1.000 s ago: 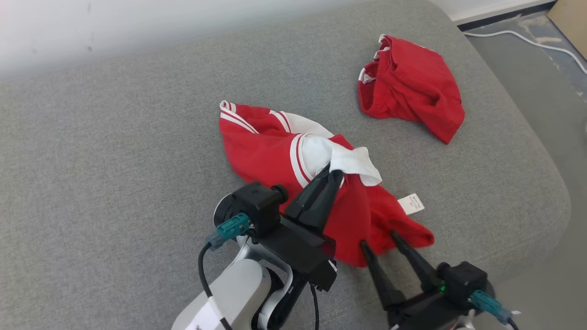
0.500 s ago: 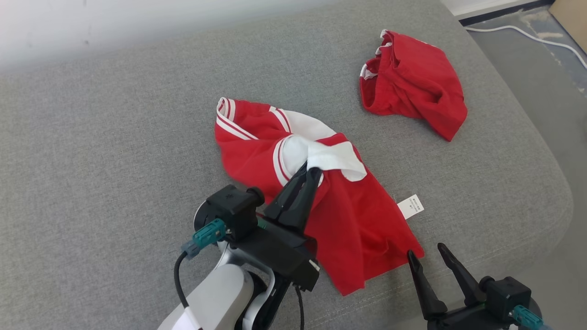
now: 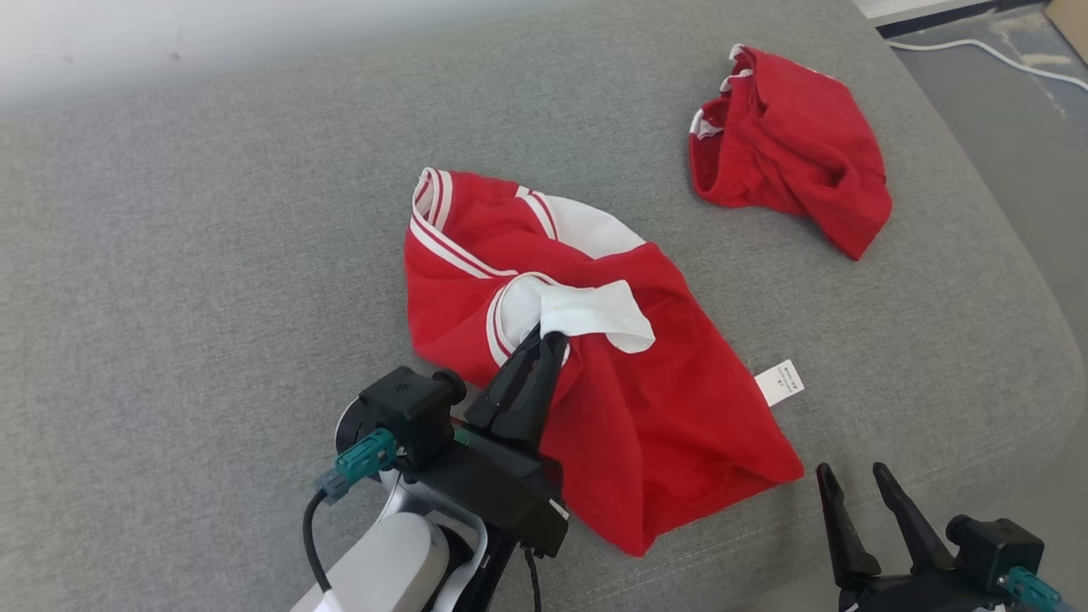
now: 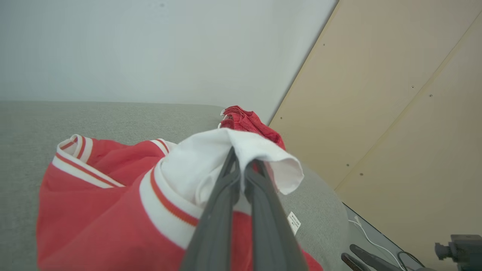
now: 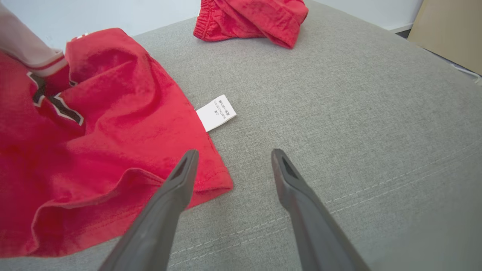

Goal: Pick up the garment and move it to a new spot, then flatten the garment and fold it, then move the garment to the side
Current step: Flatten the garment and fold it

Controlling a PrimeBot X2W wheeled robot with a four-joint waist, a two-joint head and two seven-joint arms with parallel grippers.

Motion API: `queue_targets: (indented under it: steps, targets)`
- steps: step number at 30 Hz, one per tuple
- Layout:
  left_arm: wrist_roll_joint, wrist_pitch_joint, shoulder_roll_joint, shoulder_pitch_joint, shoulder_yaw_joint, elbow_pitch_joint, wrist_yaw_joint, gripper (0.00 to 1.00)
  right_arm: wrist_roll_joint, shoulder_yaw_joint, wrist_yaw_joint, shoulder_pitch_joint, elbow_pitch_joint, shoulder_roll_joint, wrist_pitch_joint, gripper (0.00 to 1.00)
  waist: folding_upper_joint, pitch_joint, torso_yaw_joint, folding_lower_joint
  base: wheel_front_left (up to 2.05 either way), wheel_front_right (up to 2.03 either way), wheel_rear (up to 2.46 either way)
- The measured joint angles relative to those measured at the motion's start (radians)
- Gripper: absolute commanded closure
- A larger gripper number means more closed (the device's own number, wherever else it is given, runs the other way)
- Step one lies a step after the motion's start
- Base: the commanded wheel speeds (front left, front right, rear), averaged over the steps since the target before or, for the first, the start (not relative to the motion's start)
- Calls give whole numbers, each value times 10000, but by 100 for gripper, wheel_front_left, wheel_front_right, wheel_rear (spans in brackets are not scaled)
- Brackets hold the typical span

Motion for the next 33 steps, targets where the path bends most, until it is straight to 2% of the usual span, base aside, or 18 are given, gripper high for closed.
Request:
queue_targets:
  steps: [16, 18, 20, 22, 24, 25, 26, 27, 32, 33]
  targets:
    - [2, 190, 249, 602, -21, -125, 115, 100, 662, -67, 454, -743, 1478, 443, 15, 0, 0, 269, 640, 0, 0, 0, 0]
    - [2, 190, 288, 602, 33, -142, 115, 100, 784, -42, 546, -881, 1684, 577, 31, 7, 0, 276, 661, 0, 0, 0, 0]
    - [2, 190, 288, 602, 52, -151, 115, 100, 949, -54, 600, -982, 1912, 679, 73, 8, 0, 273, 671, 0, 0, 0, 0]
    - [2, 190, 291, 602, 79, -159, 121, 100, 1066, -58, 644, -1043, 2140, 702, 115, 15, 0, 264, 679, 0, 0, 0, 0]
    - [2, 190, 314, 607, 113, -163, 125, 100, 1137, -61, 713, -1065, 2383, 711, 155, 16, 0, 251, 685, 0, 0, 0, 0]
    - [2, 192, 343, 620, 138, -163, 127, 100, 1200, -69, 725, -1090, 2464, 729, 194, 20, 0, 244, 686, 0, 0, 0, 0]
    - [2, 192, 374, 639, 165, -163, 127, 100, 1239, -73, 756, -1150, 2558, 740, 196, 38, 0, 236, 685, 0, 0, 0, 0]
    - [2, 192, 410, 684, 203, -167, 128, 100, 1283, -82, 803, -1235, 2652, 754, 196, 51, 0, 226, 684, 0, 0, 0, 0]
    - [0, 194, 589, 1009, 336, -167, 205, 100, 1450, -121, 920, -1663, 3001, 821, 201, 79, 0, 169, 670, 0, 0, 0, 0]
    - [0, 194, 594, 1018, 360, -167, 205, 100, 1450, -107, 953, -1736, 3064, 809, 203, 87, 0, 153, 667, 0, 0, 0, 0]
